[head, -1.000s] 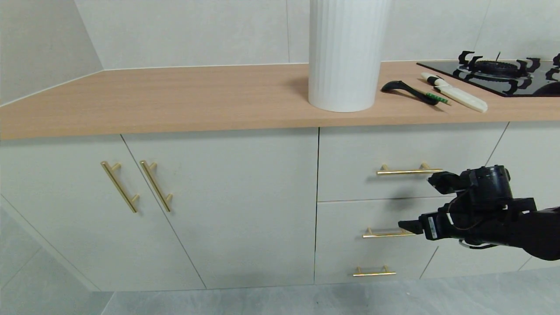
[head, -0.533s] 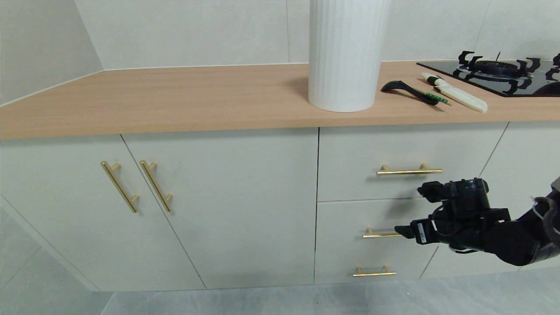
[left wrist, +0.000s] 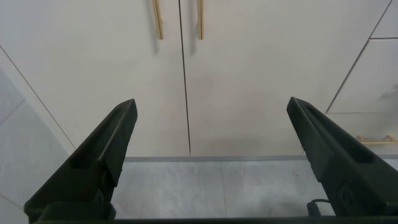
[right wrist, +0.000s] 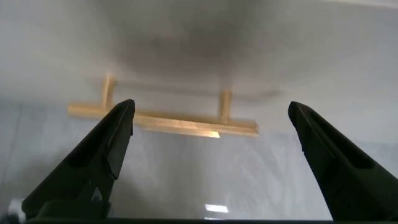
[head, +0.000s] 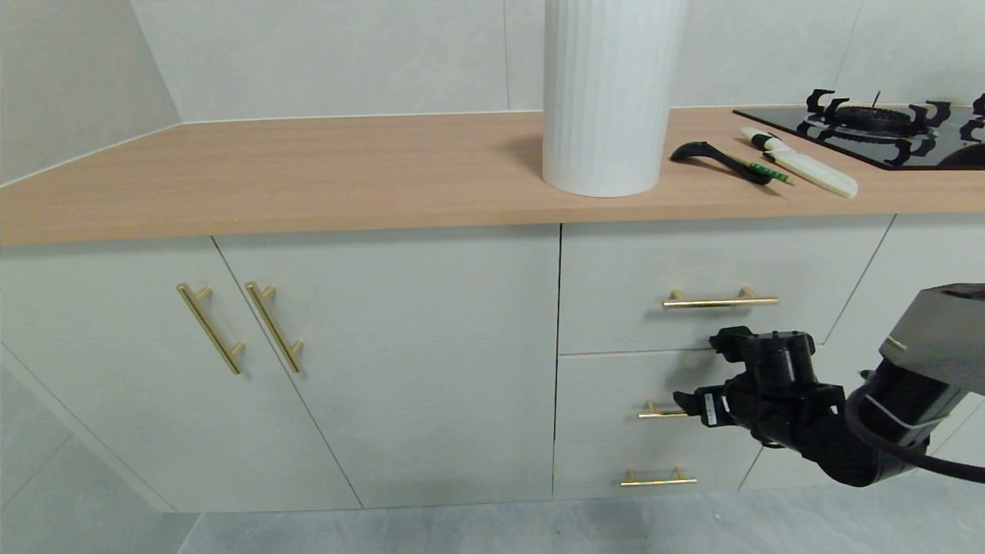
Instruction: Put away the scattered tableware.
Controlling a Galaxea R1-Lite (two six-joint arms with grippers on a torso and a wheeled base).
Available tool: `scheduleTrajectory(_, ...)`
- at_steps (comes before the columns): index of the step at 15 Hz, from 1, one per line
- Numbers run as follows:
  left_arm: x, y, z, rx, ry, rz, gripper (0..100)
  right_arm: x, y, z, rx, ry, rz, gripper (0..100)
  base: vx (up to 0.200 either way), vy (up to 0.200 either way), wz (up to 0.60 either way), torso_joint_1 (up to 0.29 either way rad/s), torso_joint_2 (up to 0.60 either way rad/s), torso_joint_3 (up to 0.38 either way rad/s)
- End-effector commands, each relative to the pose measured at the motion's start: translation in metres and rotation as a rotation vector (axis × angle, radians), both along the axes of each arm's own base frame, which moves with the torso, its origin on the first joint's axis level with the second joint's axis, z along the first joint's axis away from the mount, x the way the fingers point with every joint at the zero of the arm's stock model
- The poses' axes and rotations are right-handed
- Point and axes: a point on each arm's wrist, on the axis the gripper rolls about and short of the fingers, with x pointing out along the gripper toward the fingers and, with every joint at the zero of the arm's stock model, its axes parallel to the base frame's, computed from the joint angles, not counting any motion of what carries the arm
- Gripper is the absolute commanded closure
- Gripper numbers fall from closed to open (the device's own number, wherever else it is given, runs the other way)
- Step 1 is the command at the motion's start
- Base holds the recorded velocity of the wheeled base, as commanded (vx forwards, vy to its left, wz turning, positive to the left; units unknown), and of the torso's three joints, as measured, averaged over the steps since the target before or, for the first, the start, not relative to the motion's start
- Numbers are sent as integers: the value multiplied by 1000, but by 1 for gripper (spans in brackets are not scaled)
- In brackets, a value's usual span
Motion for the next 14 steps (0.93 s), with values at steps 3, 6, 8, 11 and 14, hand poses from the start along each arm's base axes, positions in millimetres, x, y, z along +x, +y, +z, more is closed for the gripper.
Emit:
scheduleTrajectory(3, 0, 0, 0, -1, 1, 0, 0, 4, 7, -24, -8, 20, -21, 0, 0, 0, 0, 0, 0, 0)
scheduleTrajectory(6, 0, 0, 0, -1, 1, 0, 0, 6, 8, -30, -12, 31, -22, 0, 0, 0, 0, 0, 0, 0)
scheduleTrajectory(8, 0, 0, 0, -1, 0, 0, 0, 9, 8, -35, -13, 36, -26, 0, 0, 0, 0, 0, 0, 0)
scheduleTrajectory(11, 0, 0, 0, -1, 1, 0, 0, 6, 7, -39, -23, 51, -24, 0, 0, 0, 0, 0, 0, 0)
scheduleTrajectory(14, 0, 0, 0, -1, 1, 0, 0, 5, 7, -39, -27, 57, -22, 0, 0, 0, 0, 0, 0, 0)
